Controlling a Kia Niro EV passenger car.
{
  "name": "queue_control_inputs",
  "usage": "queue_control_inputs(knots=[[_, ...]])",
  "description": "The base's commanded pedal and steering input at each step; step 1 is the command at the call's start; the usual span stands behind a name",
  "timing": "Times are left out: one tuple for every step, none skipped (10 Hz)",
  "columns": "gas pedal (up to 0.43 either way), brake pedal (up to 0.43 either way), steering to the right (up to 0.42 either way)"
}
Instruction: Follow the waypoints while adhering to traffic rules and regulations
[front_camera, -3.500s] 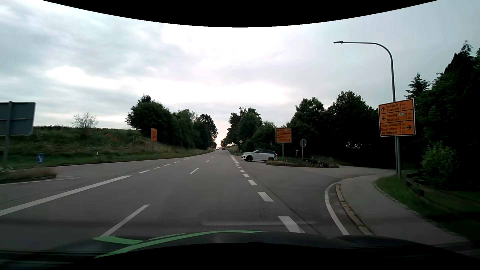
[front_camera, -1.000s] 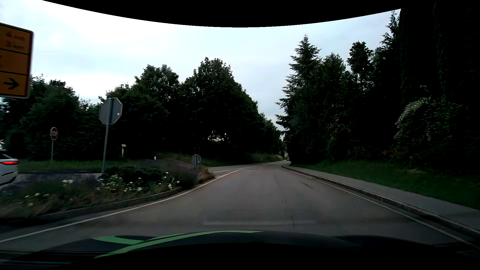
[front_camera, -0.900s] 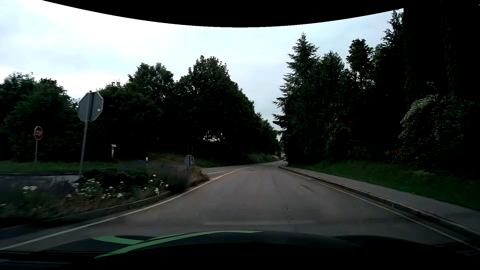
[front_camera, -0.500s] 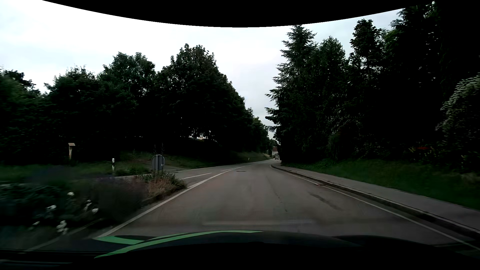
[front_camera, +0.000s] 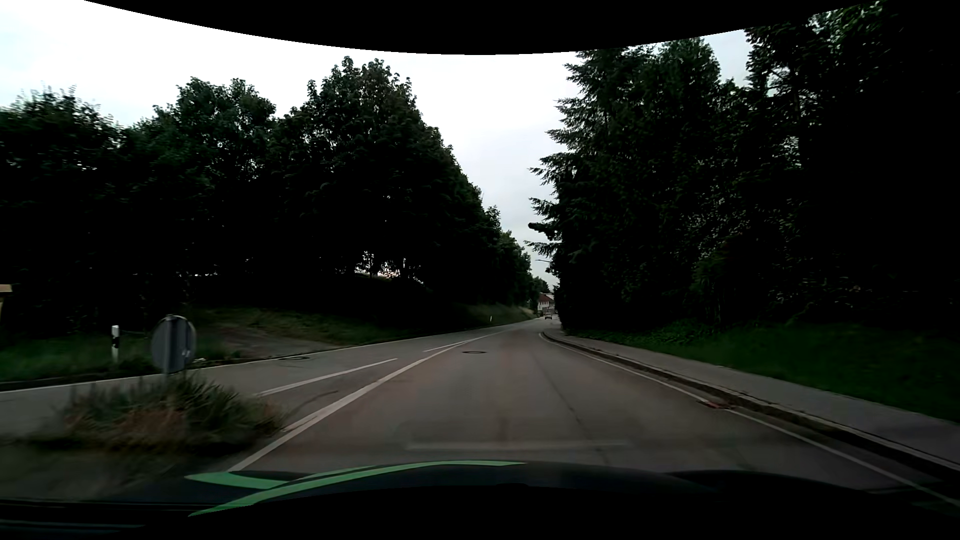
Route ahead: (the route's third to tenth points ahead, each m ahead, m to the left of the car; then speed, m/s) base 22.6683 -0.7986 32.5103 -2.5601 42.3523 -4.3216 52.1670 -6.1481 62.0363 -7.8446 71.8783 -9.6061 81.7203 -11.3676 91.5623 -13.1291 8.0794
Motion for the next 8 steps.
queue_control_inputs(knots=[[0.079, 0.000, 0.012], [0.079, 0.000, 0.012], [0.079, 0.000, 0.013], [0.087, 0.000, 0.012], [0.087, 0.000, 0.012], [0.087, 0.000, 0.012], [0.087, 0.000, 0.012], [0.087, 0.000, 0.014]])
